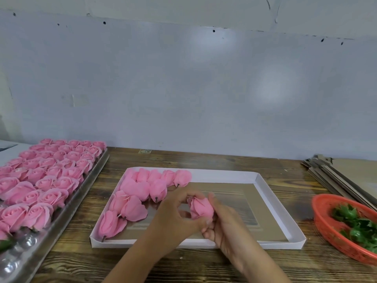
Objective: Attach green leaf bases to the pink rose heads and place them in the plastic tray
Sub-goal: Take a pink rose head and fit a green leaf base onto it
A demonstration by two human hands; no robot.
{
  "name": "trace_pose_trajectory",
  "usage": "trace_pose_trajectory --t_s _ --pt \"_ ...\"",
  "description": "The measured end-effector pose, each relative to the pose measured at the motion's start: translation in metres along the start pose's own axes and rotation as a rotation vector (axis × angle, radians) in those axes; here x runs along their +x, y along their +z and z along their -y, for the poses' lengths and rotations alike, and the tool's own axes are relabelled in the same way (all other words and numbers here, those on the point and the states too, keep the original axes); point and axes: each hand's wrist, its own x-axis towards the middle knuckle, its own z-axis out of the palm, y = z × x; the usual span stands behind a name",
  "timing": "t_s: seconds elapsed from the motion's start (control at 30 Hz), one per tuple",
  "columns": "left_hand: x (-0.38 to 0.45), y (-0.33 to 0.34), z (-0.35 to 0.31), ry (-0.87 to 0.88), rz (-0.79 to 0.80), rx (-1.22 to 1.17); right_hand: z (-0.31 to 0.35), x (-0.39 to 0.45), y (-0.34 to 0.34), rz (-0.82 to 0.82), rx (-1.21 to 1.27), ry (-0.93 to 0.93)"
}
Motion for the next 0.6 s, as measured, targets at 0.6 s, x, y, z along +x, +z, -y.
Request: trace_pose_trajectory --t_s 0.6 --pt "0.004 -0.004 0.002 -0.025 0.008 -0.084 0.012 -0.007 -0.003 -0.065 -0.021 -0.179"
